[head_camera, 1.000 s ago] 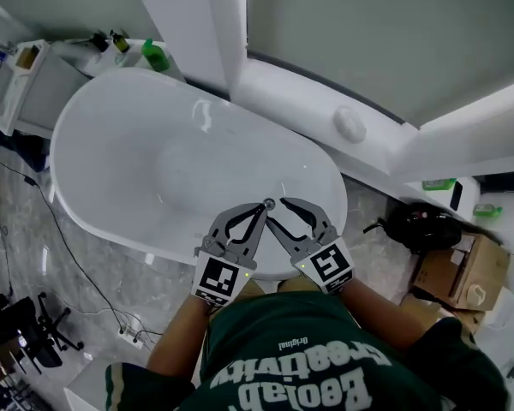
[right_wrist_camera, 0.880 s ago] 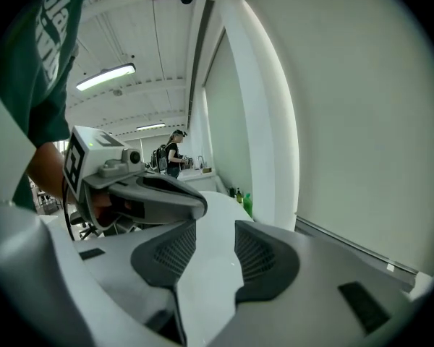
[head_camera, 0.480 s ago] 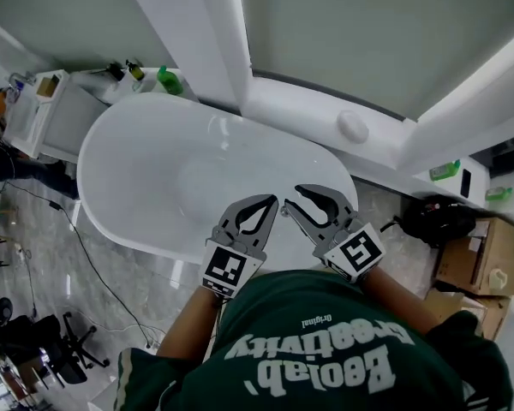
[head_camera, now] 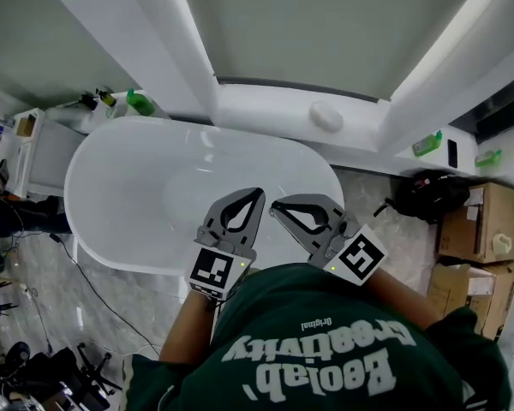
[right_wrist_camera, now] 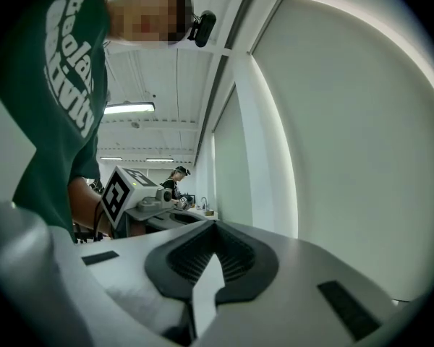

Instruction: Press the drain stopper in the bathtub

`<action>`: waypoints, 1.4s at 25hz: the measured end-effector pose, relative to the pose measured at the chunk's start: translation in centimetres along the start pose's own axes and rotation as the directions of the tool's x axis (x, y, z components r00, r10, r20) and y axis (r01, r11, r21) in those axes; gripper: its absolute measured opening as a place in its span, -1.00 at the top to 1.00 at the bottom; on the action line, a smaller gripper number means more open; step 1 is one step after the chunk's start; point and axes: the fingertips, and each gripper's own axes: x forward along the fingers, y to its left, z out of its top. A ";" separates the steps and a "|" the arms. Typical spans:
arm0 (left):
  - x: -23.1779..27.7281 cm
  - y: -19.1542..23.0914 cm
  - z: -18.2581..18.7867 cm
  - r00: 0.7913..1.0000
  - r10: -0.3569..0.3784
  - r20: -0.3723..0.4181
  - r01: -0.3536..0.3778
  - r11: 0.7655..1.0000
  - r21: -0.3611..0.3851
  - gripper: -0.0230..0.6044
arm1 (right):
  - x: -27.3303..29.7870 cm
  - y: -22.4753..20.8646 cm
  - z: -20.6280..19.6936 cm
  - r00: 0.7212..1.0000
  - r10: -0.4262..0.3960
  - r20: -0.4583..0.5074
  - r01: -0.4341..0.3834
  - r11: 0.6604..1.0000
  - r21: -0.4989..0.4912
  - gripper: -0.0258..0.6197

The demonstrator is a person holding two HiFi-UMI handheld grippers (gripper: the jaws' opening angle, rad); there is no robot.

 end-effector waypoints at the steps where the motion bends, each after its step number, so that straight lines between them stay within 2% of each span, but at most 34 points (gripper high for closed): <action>1: 0.3 -0.2 0.1 1.000 -0.005 0.005 0.005 1.000 -0.001 0.90 | -0.2 0.0 0.0 1.000 0.005 0.001 -0.005 1.000 0.000 0.88; 5: 1.3 -1.5 0.2 0.999 -0.039 0.021 0.039 0.999 -0.029 0.90 | -1.0 -0.6 -0.4 1.000 -0.010 -0.013 0.009 0.999 -0.044 0.88; 10: 2.0 -2.7 0.6 0.997 -0.075 0.031 0.076 0.997 -0.018 0.90 | -1.3 -1.4 0.0 0.999 -0.018 0.032 0.018 1.000 0.009 0.88; 18: 2.2 -2.2 0.8 0.997 -0.069 0.030 0.070 0.997 -0.022 0.90 | -1.3 -1.7 0.1 0.999 -0.027 0.041 0.027 1.000 0.013 0.88; 24: 1.8 -1.3 0.5 0.997 -0.068 0.041 0.072 0.994 -0.083 0.90 | -0.9 -1.9 -0.3 0.999 -0.052 0.013 0.052 0.999 -0.003 0.88; 35: 1.9 -0.9 0.1 0.997 -0.074 0.019 0.075 0.996 -0.055 0.90 | -0.7 -2.3 -0.6 0.999 -0.048 0.000 0.048 0.999 -0.009 0.88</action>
